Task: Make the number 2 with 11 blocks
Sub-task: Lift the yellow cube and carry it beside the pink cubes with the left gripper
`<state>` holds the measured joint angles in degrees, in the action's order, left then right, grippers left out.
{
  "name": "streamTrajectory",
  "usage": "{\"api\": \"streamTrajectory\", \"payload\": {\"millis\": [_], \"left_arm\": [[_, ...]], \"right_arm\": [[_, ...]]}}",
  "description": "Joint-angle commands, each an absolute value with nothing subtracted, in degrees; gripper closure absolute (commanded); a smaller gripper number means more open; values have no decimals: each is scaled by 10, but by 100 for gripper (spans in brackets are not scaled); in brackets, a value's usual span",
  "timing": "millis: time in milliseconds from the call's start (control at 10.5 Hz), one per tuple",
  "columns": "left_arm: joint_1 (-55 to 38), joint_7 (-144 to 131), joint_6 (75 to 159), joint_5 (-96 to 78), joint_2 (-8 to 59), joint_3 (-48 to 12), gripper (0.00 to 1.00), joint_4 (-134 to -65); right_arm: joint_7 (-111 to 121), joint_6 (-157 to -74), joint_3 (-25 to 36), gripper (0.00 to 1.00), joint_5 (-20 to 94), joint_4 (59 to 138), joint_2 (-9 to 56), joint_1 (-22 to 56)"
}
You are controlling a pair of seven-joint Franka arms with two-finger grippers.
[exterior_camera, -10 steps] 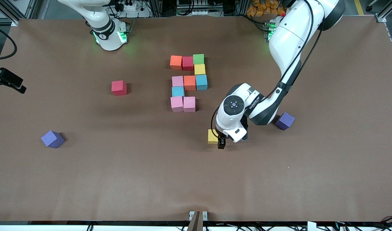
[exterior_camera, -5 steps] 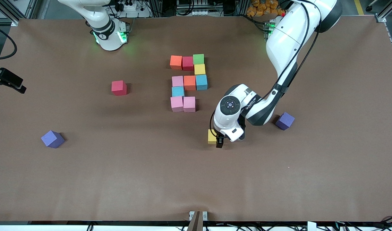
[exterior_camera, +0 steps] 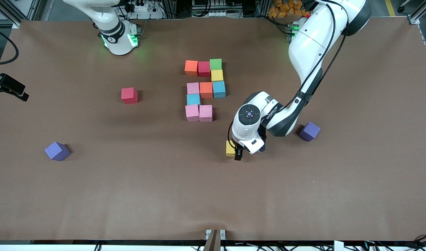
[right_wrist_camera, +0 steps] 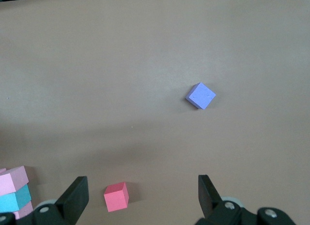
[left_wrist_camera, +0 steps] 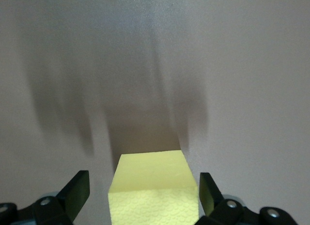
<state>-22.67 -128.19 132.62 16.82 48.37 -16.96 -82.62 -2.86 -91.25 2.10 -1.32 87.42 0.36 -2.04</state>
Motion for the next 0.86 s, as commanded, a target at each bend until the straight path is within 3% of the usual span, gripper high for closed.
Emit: {"api": "streamTrajectory", "payload": {"millis": [0, 95, 286, 381, 762], "left_arm": [[-231, -1281, 1329, 182, 485, -166, 0, -824], [-231, -1281, 1329, 181, 485, -165, 12, -824], [-231, -1281, 1329, 179, 485, -166, 83, -825], [-231, -1282, 1329, 178, 484, -166, 100, -825], [-229, -1287, 1323, 172, 475, -174, 100, -834]], "right_arm": [[-27, -906, 15, 0, -7, 870, 4, -29], [-27, -906, 15, 0, -7, 870, 4, -28], [-27, -906, 15, 0, -7, 870, 4, -28], [-27, -906, 15, 0, -7, 870, 4, -28], [-27, -906, 15, 0, -7, 870, 4, -28]]}}
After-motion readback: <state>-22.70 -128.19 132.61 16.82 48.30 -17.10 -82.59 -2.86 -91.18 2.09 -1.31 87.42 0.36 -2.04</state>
